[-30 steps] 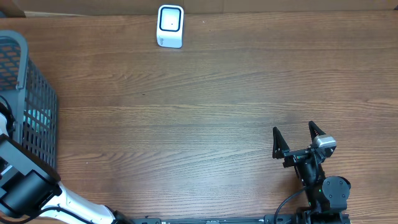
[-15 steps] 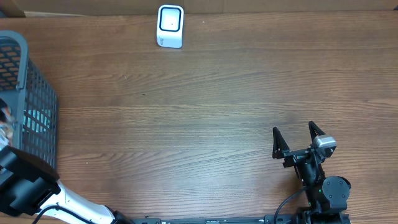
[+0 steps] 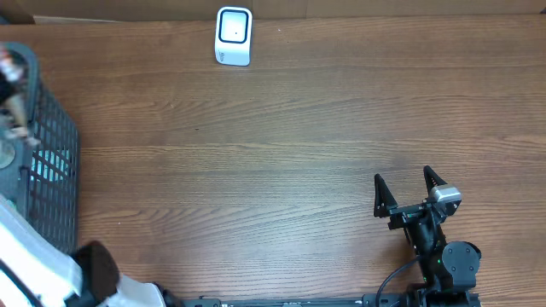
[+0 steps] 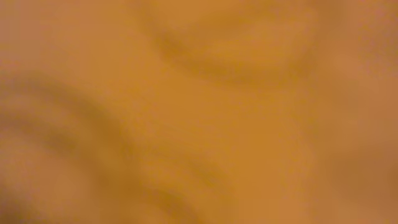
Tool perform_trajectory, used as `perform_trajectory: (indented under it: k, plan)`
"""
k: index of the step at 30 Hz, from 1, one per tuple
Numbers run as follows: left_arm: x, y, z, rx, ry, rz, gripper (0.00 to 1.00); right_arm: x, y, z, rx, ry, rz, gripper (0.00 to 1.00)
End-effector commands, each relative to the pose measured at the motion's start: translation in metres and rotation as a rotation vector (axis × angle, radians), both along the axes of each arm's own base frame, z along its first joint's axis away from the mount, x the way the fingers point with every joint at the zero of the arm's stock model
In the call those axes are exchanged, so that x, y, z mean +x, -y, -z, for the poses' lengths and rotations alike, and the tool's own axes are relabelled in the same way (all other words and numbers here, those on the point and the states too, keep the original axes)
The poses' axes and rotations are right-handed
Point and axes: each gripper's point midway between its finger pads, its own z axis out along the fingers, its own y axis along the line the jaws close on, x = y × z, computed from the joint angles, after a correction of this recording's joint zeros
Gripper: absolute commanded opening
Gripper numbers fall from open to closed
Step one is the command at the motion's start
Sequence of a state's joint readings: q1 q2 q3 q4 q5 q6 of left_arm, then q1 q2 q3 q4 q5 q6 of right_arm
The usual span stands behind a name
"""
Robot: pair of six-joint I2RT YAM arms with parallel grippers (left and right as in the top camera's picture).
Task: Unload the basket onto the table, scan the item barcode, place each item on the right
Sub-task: 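Carry the bread bag to the table center and release it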
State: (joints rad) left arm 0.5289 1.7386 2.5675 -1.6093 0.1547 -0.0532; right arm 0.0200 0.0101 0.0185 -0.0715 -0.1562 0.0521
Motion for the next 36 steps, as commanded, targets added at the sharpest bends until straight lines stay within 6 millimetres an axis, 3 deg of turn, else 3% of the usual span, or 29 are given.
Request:
perform_trajectory:
  k: [1,4,6,15,20,26,29,30,31,33,36]
  plan:
    - [0.005,0.070,-0.008,-0.078,0.022,0.126,0.04,0.000,0.001,0.003,0.001,0.000,0.008,1.00]
    - [0.017,0.123,0.019,-0.176,-0.077,0.186,0.04,0.000,0.001,0.003,0.001,0.000,0.007,1.00]
    - [0.024,0.147,0.041,-0.210,-0.152,0.188,0.04,0.000,0.001,0.003,0.001,0.000,0.008,1.00]
    - [0.044,0.214,0.194,-0.157,-0.558,-0.048,0.04,0.000,0.001,0.003,0.001,0.000,0.008,1.00]
    - [0.064,0.252,0.274,-0.097,-0.658,0.007,0.04,0.000,0.001,0.003,0.001,0.000,0.008,1.00]
    - [0.075,0.292,0.340,0.001,-0.736,0.150,0.04,0.000,0.001,0.003,0.001,0.000,0.008,1.00]
    - [0.069,0.303,0.362,0.039,-0.790,0.199,0.08,0.000,0.001,0.003,0.001,0.000,0.008,1.00]
    - [0.066,0.310,0.370,0.065,-0.817,0.243,0.31,0.000,0.001,0.003,0.001,0.000,0.008,1.00]
    - [0.065,0.313,0.372,0.070,-0.819,0.253,0.46,0.000,0.001,0.003,0.001,0.000,0.008,1.00]
    - [0.069,0.316,0.365,0.066,-0.804,0.259,0.59,0.000,0.001,0.003,0.001,0.000,0.008,1.00]
    - [0.079,0.319,0.339,0.055,-0.762,0.266,0.63,0.000,0.001,0.003,0.001,0.000,0.008,1.00]
